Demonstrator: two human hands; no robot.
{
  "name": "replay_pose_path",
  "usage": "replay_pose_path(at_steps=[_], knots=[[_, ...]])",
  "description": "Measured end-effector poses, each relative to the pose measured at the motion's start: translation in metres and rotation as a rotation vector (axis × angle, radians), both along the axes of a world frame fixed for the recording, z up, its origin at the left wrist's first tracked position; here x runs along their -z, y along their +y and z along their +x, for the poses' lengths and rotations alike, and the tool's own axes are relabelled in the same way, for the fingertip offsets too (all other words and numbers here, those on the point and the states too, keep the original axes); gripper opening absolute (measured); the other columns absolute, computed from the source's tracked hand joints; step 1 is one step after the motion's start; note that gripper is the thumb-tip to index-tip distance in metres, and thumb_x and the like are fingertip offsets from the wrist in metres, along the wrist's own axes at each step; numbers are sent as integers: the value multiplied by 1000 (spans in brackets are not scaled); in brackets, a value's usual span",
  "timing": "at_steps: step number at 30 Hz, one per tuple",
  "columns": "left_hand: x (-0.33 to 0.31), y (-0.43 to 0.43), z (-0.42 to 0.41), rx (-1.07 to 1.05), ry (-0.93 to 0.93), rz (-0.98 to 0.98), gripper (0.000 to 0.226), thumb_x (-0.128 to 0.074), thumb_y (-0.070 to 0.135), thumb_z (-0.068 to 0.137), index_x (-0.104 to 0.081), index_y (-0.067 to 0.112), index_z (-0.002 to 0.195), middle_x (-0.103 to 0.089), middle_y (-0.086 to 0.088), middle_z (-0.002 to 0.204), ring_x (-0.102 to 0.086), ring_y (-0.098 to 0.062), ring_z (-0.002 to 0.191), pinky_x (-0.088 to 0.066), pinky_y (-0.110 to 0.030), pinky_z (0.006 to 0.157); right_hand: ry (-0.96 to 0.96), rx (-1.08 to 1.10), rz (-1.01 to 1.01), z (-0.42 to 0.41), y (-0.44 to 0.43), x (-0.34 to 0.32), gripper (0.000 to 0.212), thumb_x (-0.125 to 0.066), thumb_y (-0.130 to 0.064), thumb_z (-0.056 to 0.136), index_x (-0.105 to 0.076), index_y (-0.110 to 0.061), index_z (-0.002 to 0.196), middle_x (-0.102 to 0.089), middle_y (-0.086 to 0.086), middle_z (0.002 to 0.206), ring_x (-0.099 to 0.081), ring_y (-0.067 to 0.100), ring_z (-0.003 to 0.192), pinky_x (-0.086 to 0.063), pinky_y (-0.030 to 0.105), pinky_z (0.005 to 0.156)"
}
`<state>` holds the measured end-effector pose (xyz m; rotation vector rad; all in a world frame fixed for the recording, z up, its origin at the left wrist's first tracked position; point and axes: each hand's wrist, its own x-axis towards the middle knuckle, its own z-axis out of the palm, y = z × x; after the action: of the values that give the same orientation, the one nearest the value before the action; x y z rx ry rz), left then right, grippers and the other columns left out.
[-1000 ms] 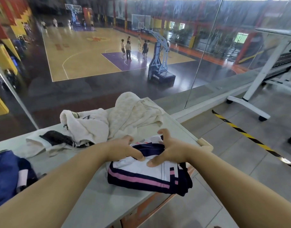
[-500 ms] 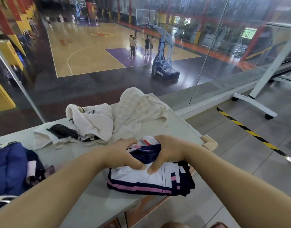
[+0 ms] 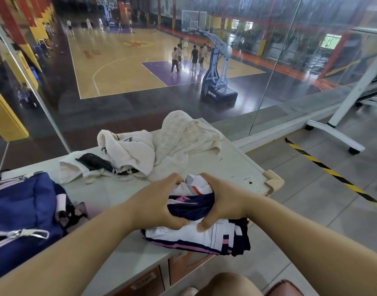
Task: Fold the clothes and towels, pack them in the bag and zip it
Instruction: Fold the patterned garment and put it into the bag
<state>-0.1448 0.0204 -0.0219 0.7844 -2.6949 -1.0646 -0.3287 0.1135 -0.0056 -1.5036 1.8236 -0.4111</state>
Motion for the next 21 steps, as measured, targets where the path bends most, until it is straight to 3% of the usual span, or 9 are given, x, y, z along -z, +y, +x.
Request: replay_pose_path(at_steps=[4,8,13,15,18,21], knots=[[-6,11,13,14,33,-119,62,-77,48,63,-46,31,114,-59,18,104,-57,0,90,-51,-25,79,186,-1,-82,15,12,-7,83,-88,-39,46,-42,-39,115,-63,-13,101,-60,13,91,-52,37,82],[-11,13,38,75,-62,-334,78,-63,75,62,-43,33,124,-55,17,115,-52,-3,100,-45,-25,86,455,-51,-135,35,19,-17,85,-80,-51,48,-35,-40,119,-63,-8,95,-58,20,83,-52,38,71],[-32,20,83,52,-229,-491,93,-43,81,65,-24,34,143,-30,17,148,-32,-7,134,-31,-26,108,827,-172,-260,65,23,-40,82,-70,-53,61,-27,-33,127,-60,-2,94,-56,23,79,-41,33,66],[-45,26,105,19,-257,-521,90,-40,81,63,-25,40,142,-28,21,148,-32,-4,134,-34,-26,107,853,-148,-301,72,23,-49,78,-68,-55,62,-29,-33,126,-61,-2,93,-59,24,82,-45,33,69],[-66,33,146,-59,-220,-586,76,-32,83,63,-40,45,128,-45,26,130,-48,1,113,-43,-19,87,748,-31,-358,80,21,-63,76,-67,-58,55,-34,-36,121,-64,-5,98,-61,24,89,-52,40,76],[-84,41,194,-129,-147,-650,64,-28,76,67,-55,42,114,-58,25,111,-55,4,98,-44,-14,76,617,68,-477,98,18,-81,85,-67,-62,45,-37,-40,120,-59,-7,115,-55,23,104,-49,43,84]])
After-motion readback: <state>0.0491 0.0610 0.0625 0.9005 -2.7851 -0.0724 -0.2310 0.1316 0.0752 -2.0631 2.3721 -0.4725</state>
